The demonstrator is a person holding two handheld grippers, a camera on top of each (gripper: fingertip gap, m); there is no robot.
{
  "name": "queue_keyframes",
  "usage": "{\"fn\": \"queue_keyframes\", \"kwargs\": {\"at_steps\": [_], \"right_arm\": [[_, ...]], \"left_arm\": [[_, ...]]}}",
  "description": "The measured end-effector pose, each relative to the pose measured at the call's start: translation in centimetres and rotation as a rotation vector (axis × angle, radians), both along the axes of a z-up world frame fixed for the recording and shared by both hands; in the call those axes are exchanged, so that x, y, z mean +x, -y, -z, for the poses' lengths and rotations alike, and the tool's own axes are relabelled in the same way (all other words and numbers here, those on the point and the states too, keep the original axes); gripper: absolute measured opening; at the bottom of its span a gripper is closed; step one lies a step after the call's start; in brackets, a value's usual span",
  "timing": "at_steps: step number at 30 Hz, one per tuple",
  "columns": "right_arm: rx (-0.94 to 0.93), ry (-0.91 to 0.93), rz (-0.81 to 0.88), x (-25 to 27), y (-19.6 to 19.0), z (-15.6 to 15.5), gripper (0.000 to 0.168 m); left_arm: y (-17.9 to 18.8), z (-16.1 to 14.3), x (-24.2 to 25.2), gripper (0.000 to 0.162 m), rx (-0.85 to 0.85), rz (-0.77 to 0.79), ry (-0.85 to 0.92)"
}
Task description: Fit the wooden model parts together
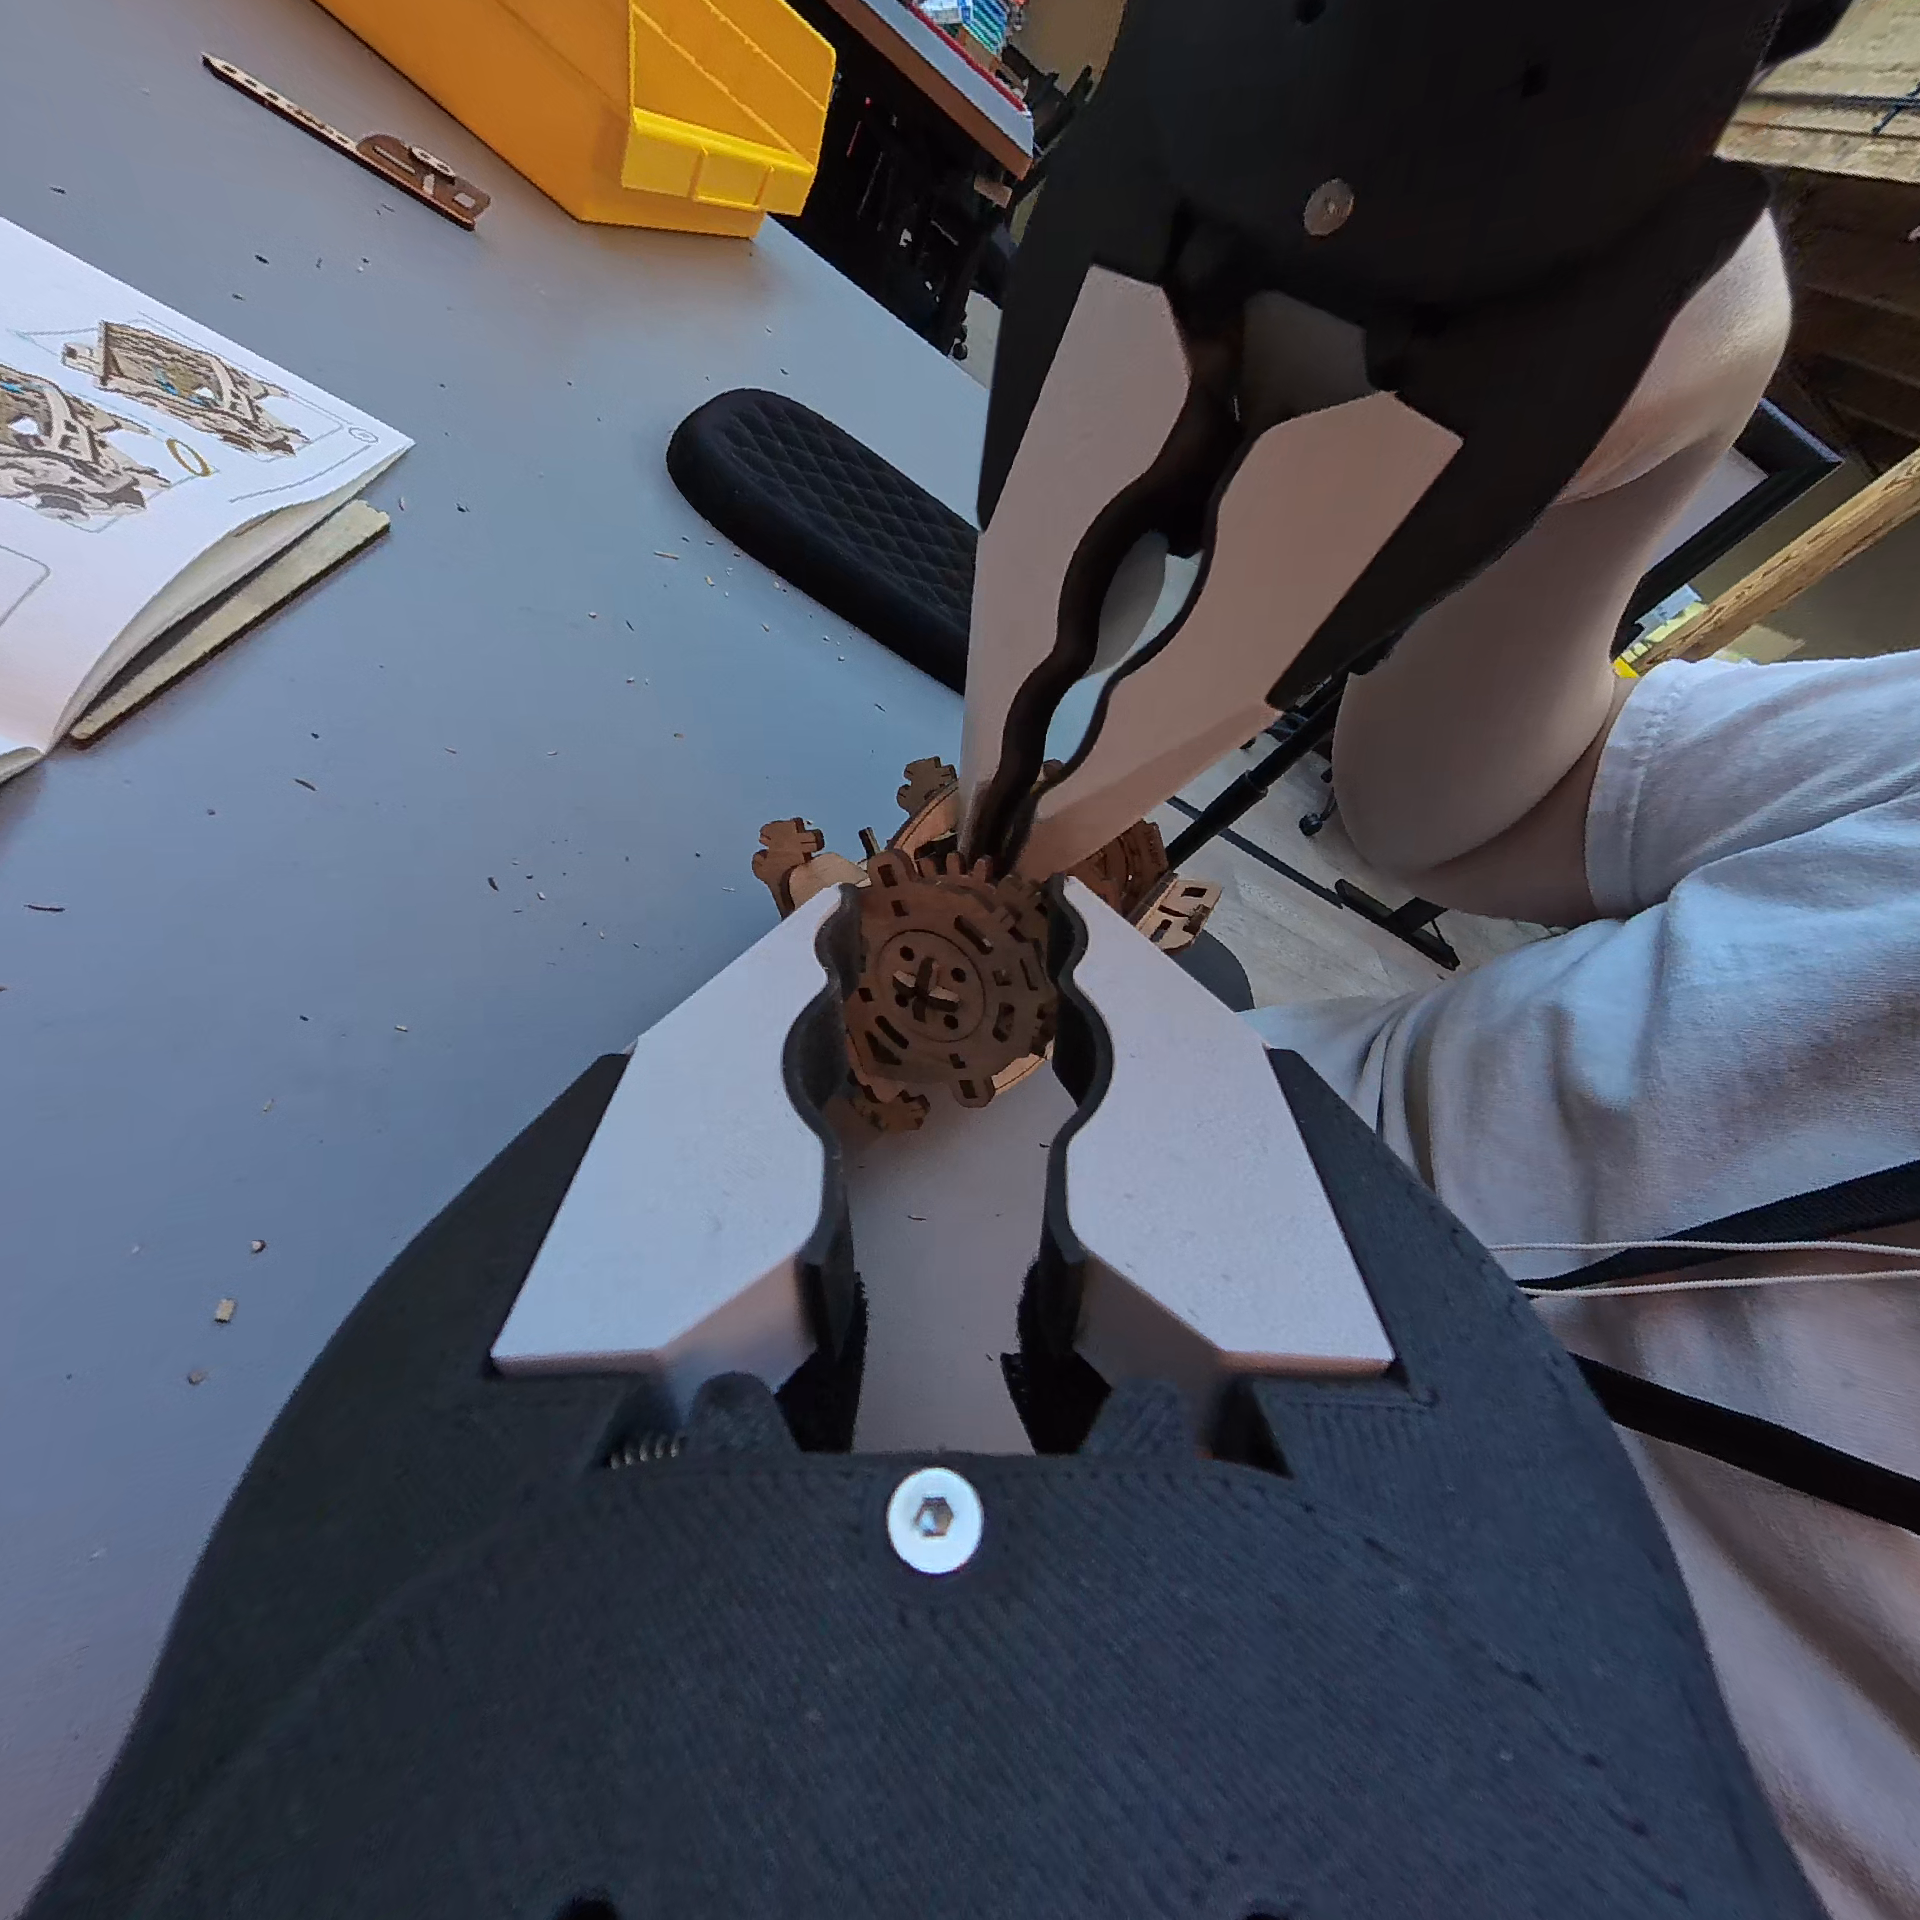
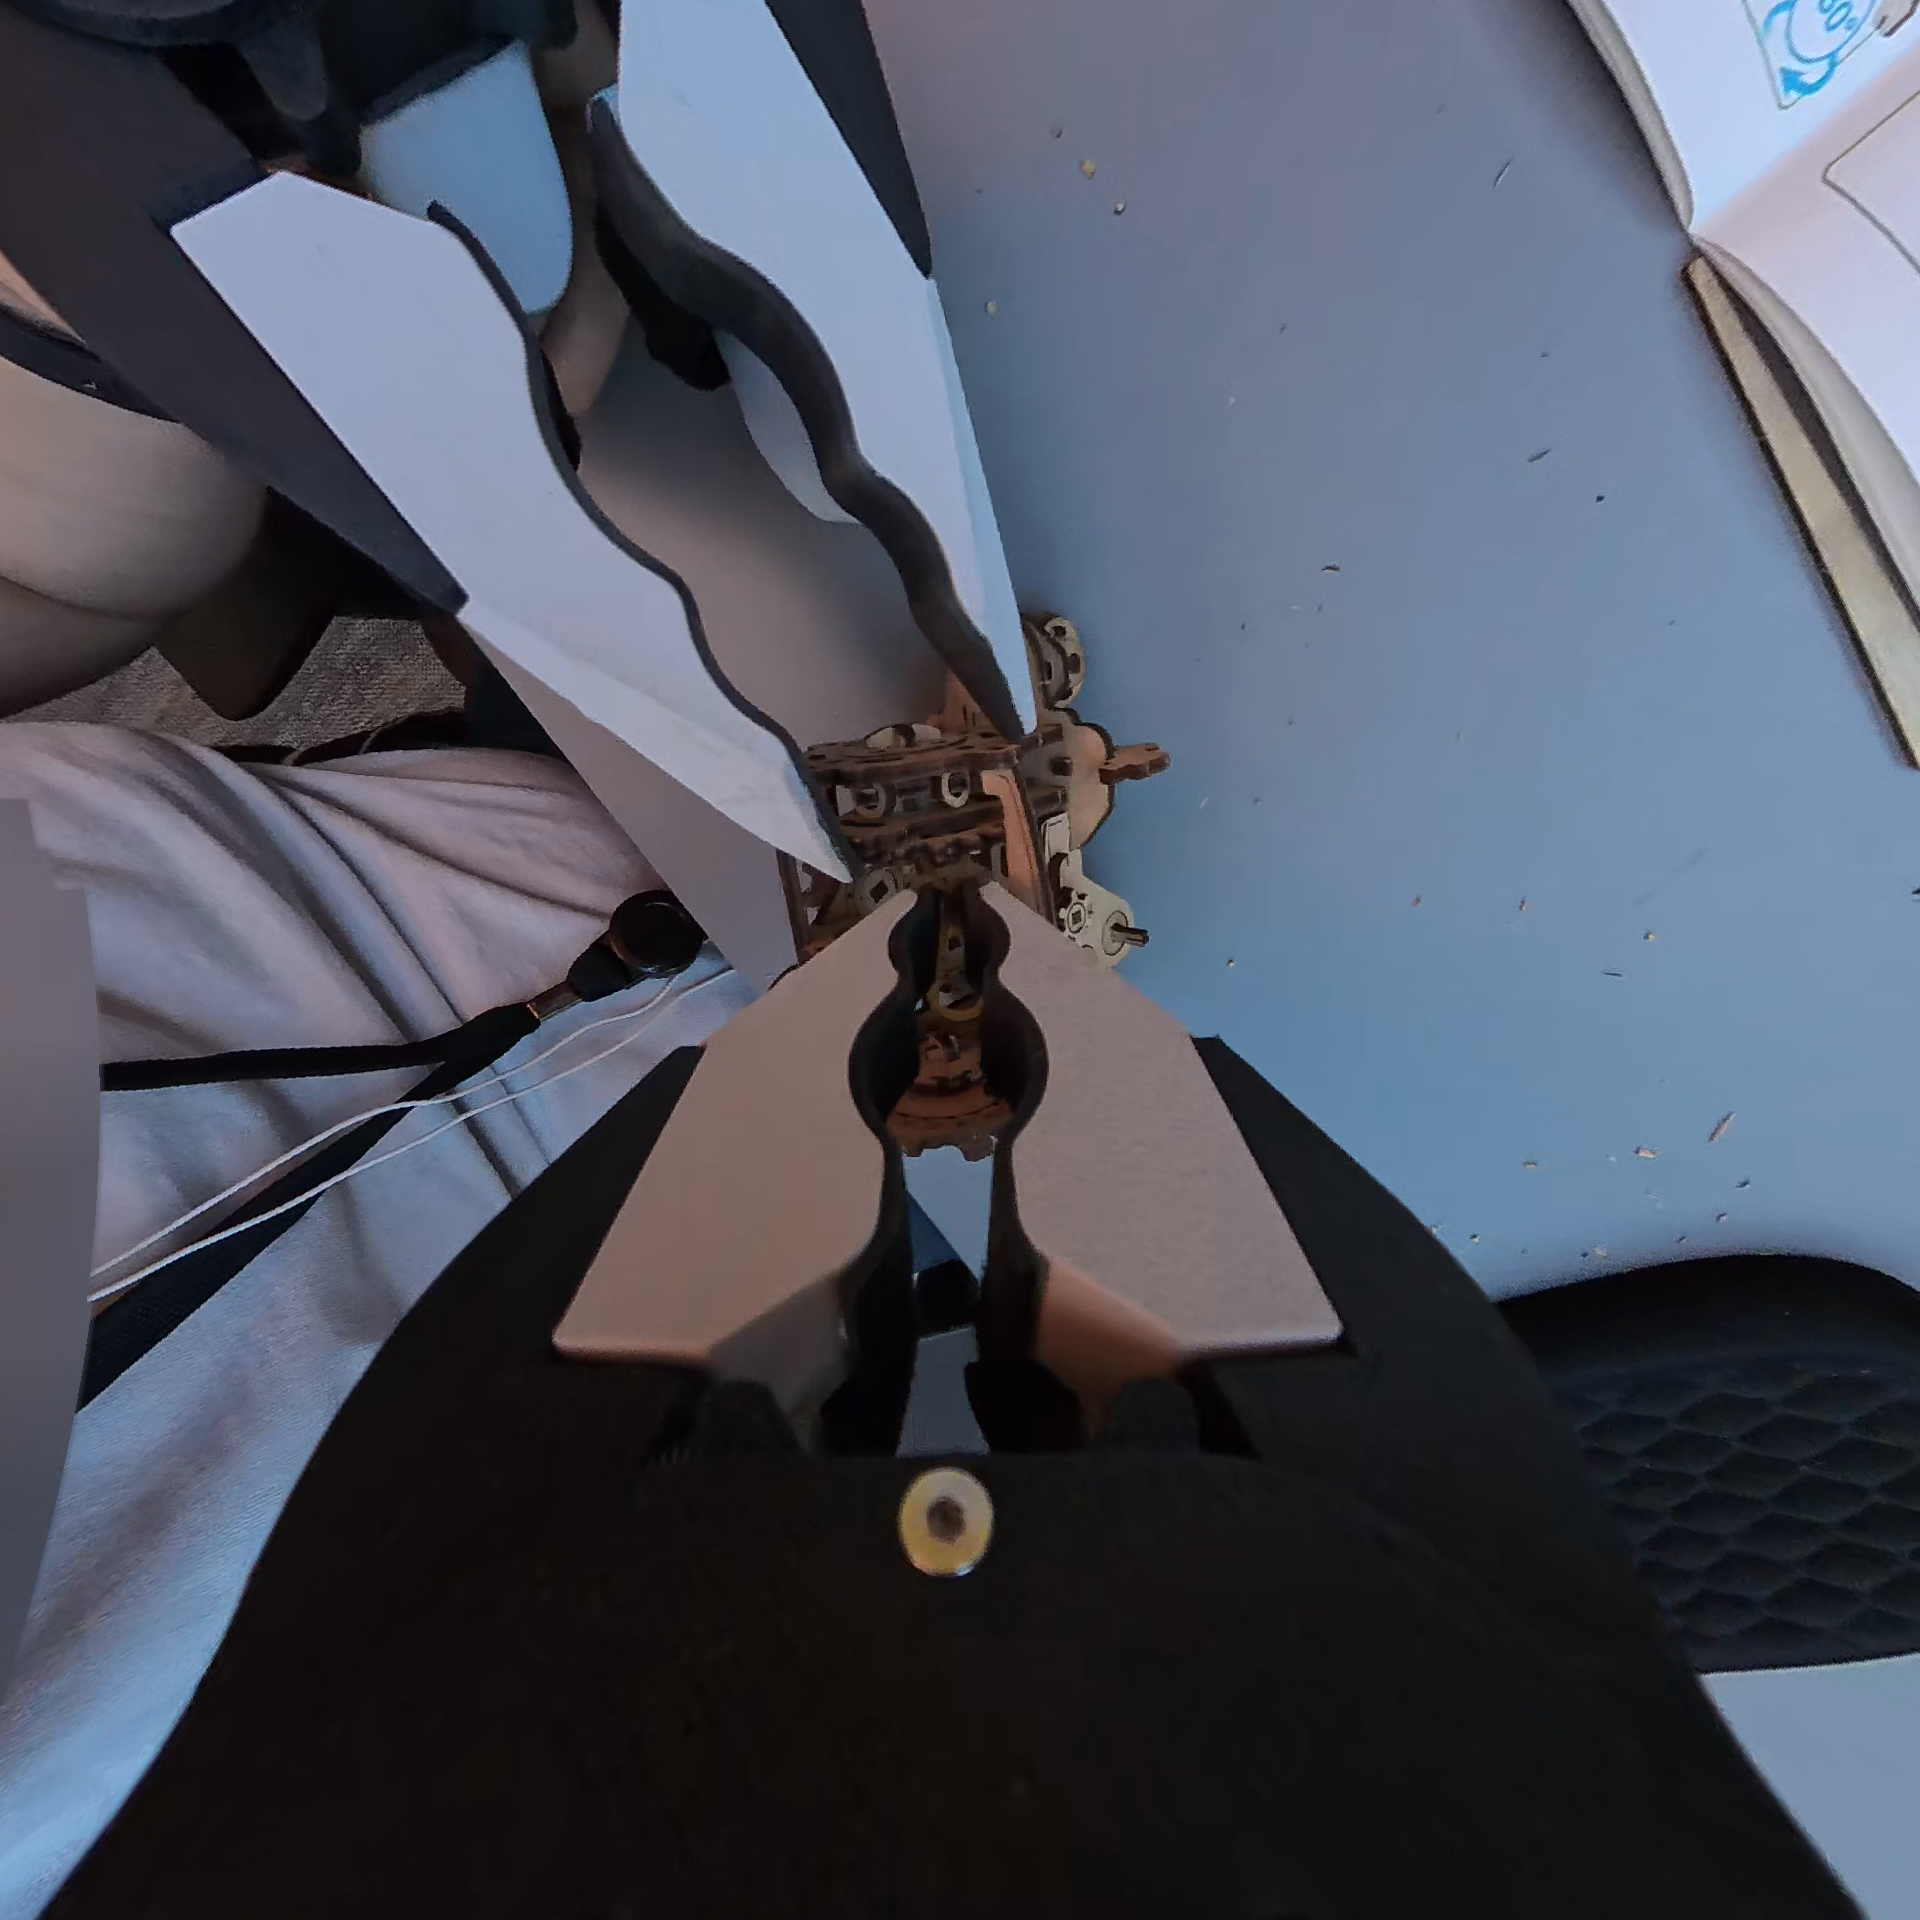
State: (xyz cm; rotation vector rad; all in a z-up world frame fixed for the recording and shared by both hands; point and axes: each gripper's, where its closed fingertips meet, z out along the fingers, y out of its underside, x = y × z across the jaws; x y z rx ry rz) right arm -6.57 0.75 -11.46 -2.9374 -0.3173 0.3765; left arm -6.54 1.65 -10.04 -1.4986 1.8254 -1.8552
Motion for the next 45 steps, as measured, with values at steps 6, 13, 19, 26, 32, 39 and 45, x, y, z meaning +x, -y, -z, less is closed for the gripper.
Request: {"fn": "queue_keyframes", "kwargs": {"at_steps": [6,13,19,26,32,39,45], "right_arm": [[0.034,0.025,-0.061,-0.33,-0.04,0.02,0.01],[0.124,0.118,-0.135,0.11,-0.33,-0.44,0.009],[0.145,0.133,-0.156,0.1,-0.26,-0.32,0.005],[0.135,0.095,-0.154,-0.28,-0.11,-0.03,0.008],[0.107,0.046,-0.134,-0.47,0.05,0.14,0.007],[0.1,0.022,-0.103,-0.41,0.05,0.04,0.007],[0.117,0.019,-0.096,-0.28,0.2,-0.53,0.011]], "left_arm": [[-0.02,0.0,0.03,0.033,0.0,-0.001,0.0],[-0.01,0.0,0.02,0.033,-0.003,-0.001,-0.001],[0.07,-0.04,-0.05,0.033,-0.006,0.004,0.0],[0.08,-0.08,-0.06,0.033,-0.008,0.007,0.001],[0.06,-0.1,-0.08,0.033,-0.011,0.008,0.002],[-0.01,-0.19,-0.13,0.031,-0.014,0.006,0.007],[0.04,-0.3,-0.12,0.029,-0.017,0.011,0.011]]}}
